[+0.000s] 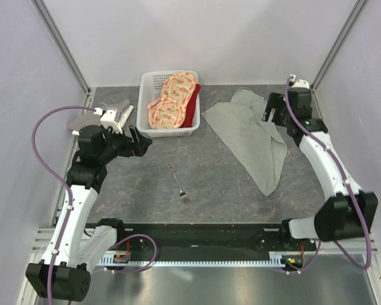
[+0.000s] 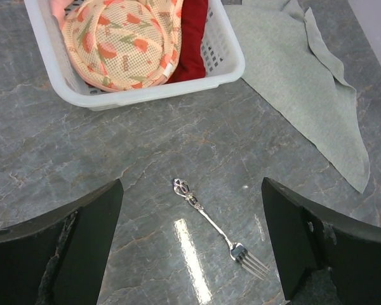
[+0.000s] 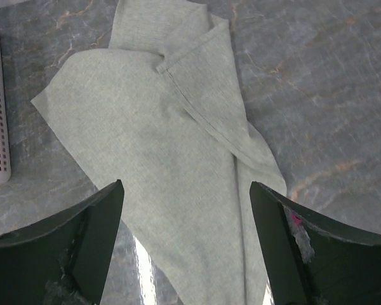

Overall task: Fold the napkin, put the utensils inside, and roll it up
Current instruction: Move the napkin to the centre of the board, then flatten the napkin out

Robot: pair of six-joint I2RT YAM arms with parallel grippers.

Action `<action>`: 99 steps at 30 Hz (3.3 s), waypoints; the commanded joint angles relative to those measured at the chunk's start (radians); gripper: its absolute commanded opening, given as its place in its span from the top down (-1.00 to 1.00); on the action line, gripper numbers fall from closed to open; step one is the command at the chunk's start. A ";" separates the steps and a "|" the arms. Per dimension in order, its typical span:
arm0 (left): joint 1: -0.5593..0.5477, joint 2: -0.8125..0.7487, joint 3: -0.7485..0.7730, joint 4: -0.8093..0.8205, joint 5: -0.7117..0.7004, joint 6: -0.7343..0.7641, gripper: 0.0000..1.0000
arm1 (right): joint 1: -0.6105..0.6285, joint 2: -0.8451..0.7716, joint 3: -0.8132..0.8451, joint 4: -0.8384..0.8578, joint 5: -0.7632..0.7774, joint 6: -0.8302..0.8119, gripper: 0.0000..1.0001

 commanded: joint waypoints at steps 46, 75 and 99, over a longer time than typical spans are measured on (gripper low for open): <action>-0.011 0.085 0.003 0.034 0.069 0.049 -0.88 | 0.521 0.494 -0.161 0.224 -0.355 0.338 -0.49; -0.248 0.243 0.017 0.020 -0.056 0.012 -0.69 | 0.124 0.670 0.445 -0.085 0.013 0.013 -0.30; -0.629 0.409 -0.032 0.129 -0.200 -0.214 -0.65 | 0.101 0.750 0.504 -0.114 -0.033 -0.004 0.74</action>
